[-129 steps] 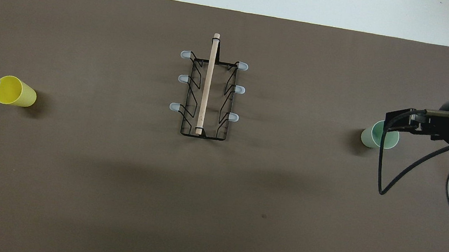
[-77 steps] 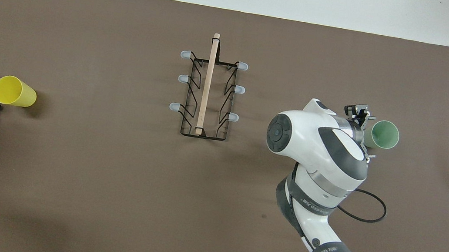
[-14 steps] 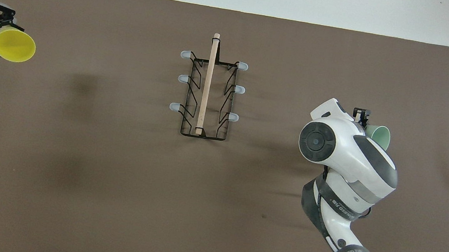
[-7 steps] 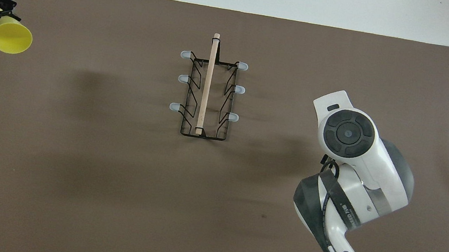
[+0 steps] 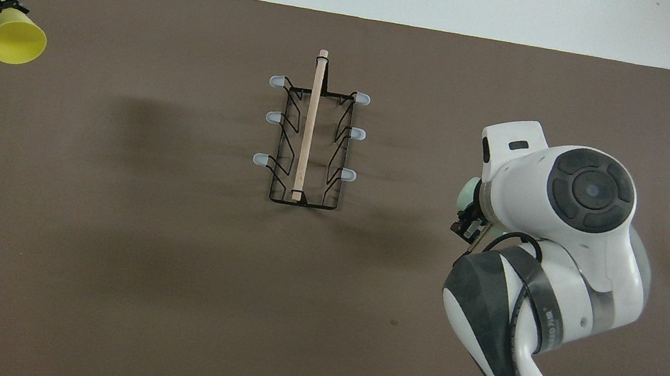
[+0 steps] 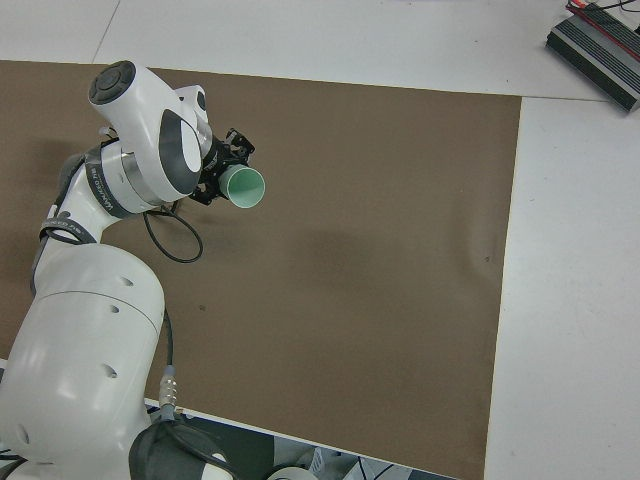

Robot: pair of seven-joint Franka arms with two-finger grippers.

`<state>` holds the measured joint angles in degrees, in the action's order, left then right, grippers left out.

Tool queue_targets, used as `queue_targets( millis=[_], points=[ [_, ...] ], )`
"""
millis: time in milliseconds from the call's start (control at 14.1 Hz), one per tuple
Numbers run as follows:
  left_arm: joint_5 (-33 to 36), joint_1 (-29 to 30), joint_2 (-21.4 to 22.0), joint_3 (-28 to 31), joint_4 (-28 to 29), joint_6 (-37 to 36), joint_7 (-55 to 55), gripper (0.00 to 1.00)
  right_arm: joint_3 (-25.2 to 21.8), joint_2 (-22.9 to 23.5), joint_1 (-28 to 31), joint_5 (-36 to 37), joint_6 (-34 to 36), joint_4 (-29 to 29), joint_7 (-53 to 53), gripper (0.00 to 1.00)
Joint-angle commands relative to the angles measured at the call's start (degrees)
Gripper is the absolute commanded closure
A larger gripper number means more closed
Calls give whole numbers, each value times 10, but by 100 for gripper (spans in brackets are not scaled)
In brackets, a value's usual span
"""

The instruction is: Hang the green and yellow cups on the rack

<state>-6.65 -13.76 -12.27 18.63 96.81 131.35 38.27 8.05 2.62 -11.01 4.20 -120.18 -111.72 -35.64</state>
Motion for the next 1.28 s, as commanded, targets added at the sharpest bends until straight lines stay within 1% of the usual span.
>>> queue_targets(
  millis=[0, 71, 142, 213, 284, 425, 567, 638, 709, 780, 851, 993, 1063, 1205],
  points=[
    [39, 2, 51, -18, 71, 56, -1, 100, 5, -26, -1, -66, -3, -2, -9, 100],
    [78, 3, 60, -28, 82, 67, -1, 100, 5, -29, -1, -96, -7, 0, -13, 100],
    [101, 3, 70, -39, 97, 76, 0, 100, 5, -34, -1, -123, -18, -1, -21, 100],
    [103, 3, 77, -43, 107, 89, -1, 100, 5, -37, -1, -141, -40, -3, -45, 100],
    [103, 3, 80, -47, 115, 103, 0, 100, 5, -38, 3, -177, -56, -3, -83, 100],
    [108, 3, 87, -53, 124, 115, 0, 100, 2, -40, 17, -302, -65, -8, -189, 100],
    [136, 2, 88, -61, 130, 123, 6, 100, 2, -46, 41, -405, -63, -17, -294, 100],
    [142, 3, 90, -66, 137, 135, 6, 100, 0, -49, 54, -462, -50, -17, -342, 100],
    [146, 3, 91, -67, 145, 148, 6, 100, 0, -55, 63, -501, -29, -18, -369, 100],
    [150, 2, 94, -70, 152, 165, 6, 100, 0, -56, 74, -519, -8, -18, -383, 100],
    [158, 3, 95, -78, 160, 185, 6, 100, 0, -56, 81, -531, -2, -19, -395, 100],
    [198, 3, 102, -89, 183, 218, 5, 100, 0, -60, 90, -575, 9, -19, -430, 100],
    [207, 3, 103, -93, 193, 231, 5, 100, 0, -60, 96, -595, 12, -21, -448, 100],
    [207, 3, 106, -107, 210, 259, 5, 100, 0, -64, 117, -653, 38, -22, -488, 100]
  ],
)
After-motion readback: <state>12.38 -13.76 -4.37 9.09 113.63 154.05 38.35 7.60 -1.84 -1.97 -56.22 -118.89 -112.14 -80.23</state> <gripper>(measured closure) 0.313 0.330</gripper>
